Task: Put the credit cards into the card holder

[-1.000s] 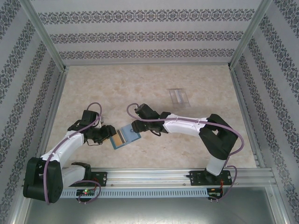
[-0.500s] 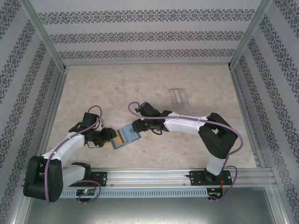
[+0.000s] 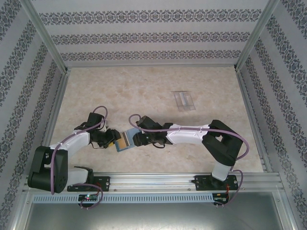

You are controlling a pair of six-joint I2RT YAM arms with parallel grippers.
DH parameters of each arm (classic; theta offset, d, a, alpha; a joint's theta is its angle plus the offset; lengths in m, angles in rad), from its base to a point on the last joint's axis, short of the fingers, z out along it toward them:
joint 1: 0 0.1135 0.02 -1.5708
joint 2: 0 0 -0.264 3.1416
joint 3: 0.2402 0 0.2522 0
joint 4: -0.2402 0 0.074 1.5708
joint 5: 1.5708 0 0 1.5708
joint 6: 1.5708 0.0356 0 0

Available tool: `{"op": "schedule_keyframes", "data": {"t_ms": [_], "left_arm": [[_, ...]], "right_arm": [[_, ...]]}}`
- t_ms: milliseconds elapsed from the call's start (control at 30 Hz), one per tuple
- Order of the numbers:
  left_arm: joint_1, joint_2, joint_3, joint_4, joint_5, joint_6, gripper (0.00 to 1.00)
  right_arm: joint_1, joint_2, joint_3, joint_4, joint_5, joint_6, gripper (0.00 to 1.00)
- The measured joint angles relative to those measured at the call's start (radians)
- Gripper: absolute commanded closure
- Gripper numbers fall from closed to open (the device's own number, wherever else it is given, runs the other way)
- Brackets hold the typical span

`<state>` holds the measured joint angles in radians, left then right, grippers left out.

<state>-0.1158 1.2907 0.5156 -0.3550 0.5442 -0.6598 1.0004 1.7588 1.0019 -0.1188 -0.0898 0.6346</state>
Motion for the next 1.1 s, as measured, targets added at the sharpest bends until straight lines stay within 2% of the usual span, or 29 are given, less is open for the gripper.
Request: {"op": "schedule_keyframes", "data": {"t_ms": [133,267,1100], "left_arm": [[0.000,0.023,0.015,0.013,0.002,0.000,0.50],[0.000,0.032,0.015,0.028,0.007,0.000,0.51],[0.000,0.040,0.016,0.031,0.012,0.000,0.50]], "right_arm": [[0.004,0.001,0.001,0.011,-0.002,0.013,0.50],[0.006,0.010,0.004,0.015,0.001,0.027,0.42],[0.030,0.095,0.035,0.072,-0.018,0.067,0.44]]}}
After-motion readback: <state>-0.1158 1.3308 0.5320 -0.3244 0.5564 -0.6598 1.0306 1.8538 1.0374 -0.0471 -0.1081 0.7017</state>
